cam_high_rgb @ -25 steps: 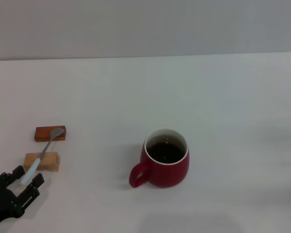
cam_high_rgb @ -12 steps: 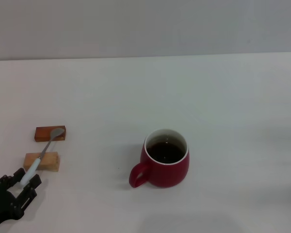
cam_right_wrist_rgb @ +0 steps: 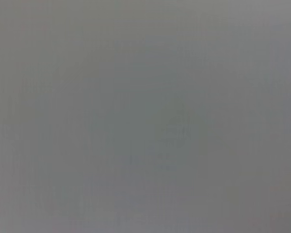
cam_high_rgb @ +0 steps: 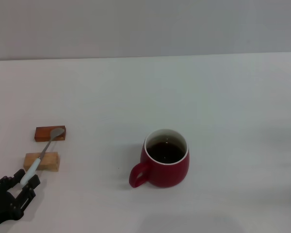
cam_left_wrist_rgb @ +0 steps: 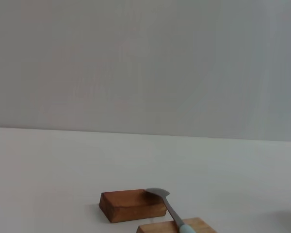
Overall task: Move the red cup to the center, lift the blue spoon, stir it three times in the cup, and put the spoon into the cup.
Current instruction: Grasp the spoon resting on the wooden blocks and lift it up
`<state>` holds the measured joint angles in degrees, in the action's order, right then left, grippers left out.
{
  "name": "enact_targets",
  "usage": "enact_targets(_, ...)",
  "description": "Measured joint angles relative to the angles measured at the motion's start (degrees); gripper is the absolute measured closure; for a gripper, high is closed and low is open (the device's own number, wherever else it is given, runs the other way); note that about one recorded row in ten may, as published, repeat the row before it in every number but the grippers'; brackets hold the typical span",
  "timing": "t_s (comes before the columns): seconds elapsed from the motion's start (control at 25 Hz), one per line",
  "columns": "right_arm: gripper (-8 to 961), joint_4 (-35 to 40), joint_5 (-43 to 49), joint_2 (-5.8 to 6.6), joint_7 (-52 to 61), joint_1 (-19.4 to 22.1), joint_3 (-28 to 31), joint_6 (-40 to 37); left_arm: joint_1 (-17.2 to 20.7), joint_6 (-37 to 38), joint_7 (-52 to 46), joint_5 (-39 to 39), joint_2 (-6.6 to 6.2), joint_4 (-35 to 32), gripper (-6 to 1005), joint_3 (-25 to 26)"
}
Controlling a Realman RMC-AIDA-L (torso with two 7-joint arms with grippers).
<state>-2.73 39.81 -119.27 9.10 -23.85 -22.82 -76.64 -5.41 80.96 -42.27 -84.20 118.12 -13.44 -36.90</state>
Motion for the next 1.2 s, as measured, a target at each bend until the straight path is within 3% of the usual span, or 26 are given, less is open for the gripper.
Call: enact_targets(1.2,954,-0.09,0.00,0.00,-0.03,0.30,-0.12,-0.01,-0.54,-0.17,0.00,0.00,0.17,0.20,676,0.08)
